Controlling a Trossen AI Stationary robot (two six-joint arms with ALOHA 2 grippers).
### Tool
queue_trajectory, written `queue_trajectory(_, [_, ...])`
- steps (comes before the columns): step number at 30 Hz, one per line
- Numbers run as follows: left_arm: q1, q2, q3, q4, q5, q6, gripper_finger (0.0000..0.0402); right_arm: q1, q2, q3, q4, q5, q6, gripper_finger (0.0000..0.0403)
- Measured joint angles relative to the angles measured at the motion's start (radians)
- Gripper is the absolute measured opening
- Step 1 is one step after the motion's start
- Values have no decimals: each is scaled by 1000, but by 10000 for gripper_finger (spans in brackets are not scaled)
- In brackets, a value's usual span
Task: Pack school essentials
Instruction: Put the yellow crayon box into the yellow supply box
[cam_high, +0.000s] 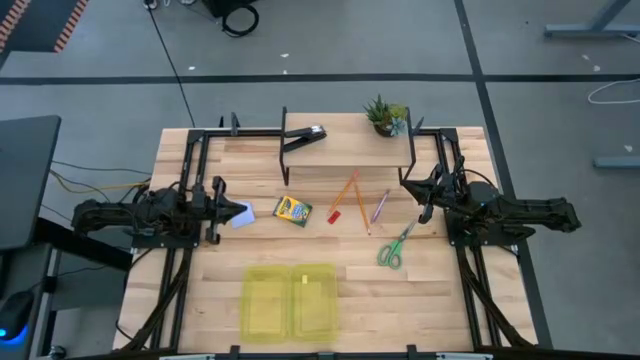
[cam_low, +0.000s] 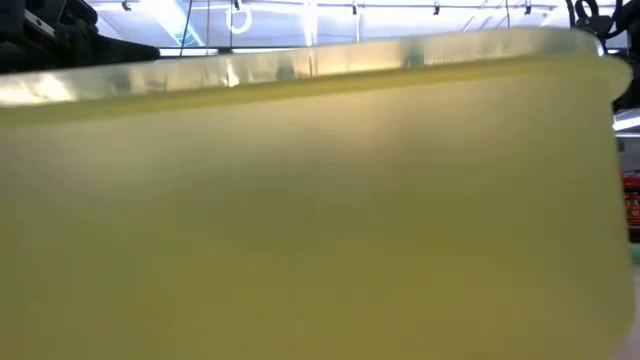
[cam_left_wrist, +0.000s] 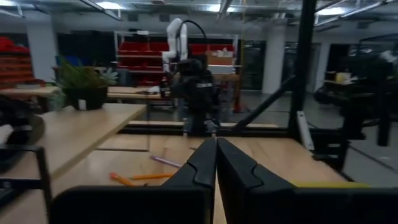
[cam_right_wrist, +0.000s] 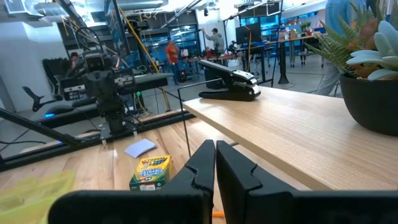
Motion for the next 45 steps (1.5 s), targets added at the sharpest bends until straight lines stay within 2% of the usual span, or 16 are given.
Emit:
queue_trajectory(4, [0, 0, 0, 4, -35, 0, 19, 0, 0, 0, 0, 0, 0, 23])
queue_trajectory(11, [0, 0, 0, -22, -36, -110, 15, 0, 0, 0, 0, 0, 0, 23])
queue_trajectory(15, [0, 0, 0, -36, -48, -113, 16, 0, 0, 0, 0, 0, 0, 23])
queue_trajectory(22, [0, 0, 0, -29, -201, -133, 35, 0, 0, 0, 0, 0, 0, 23])
queue_trajectory(32, [0, 0, 0, 2, -198, -153, 39, 0, 0, 0, 0, 0, 5, 23])
queue_trajectory(40, [0, 1, 0, 3, -207, -160, 39, 0, 0, 0, 1, -2, 190, 23])
queue_trajectory(45, [0, 7, 0, 6, -250, -197, 25, 0, 0, 0, 30, -14, 162, 23])
